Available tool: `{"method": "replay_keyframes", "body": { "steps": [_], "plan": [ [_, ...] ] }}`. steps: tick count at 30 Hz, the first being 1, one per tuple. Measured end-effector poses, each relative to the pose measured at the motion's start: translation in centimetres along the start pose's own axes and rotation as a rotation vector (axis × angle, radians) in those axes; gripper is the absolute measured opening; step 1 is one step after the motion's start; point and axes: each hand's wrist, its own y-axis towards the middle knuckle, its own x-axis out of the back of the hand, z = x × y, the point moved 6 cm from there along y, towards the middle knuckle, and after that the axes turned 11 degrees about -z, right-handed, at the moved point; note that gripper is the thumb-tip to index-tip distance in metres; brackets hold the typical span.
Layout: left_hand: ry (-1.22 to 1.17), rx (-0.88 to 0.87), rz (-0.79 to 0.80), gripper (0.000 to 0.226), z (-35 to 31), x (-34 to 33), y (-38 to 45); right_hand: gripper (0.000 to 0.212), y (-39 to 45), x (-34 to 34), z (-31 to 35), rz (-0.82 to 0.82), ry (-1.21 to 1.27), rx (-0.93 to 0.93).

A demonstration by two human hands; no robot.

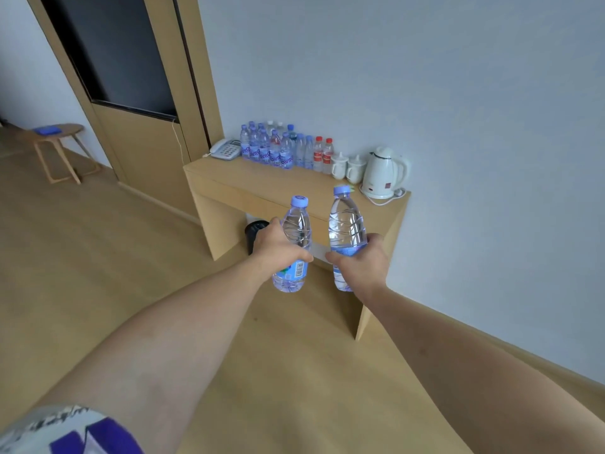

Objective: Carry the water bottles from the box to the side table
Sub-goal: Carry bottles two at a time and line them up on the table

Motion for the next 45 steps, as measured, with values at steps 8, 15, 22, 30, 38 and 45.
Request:
{"method": "replay_keyframes", "body": {
  "steps": [8,15,22,30,38,45],
  "plan": [
    [0.023,0.034,0.007,0.076,2.3,-2.0,13.5,0.066,9.7,-9.9,-0.8,0.014,-0.084,-0.006],
    [0.095,0.036,-0.024,0.076,2.7,-6.3,27.5,0.067,21.7,-20.0,-1.1,0.064,-0.039,0.023],
    [0.136,0.058,-0.019,0.077,0.1,-10.1,42.0,0.069,34.7,-28.5,0.6,0.146,-0.087,0.063],
    [0.157,0.078,0.023,0.079,0.9,-13.9,54.4,0.069,44.6,-36.1,-0.2,0.124,-0.100,0.000],
    [0.192,0.034,0.131,0.082,3.7,-18.8,67.3,0.065,52.1,-44.2,-2.6,0.026,-0.142,-0.098],
    [0.215,-0.040,0.301,0.086,4.2,-22.2,77.8,0.084,57.2,-50.0,-2.7,-0.099,-0.154,-0.192]
  ]
}}
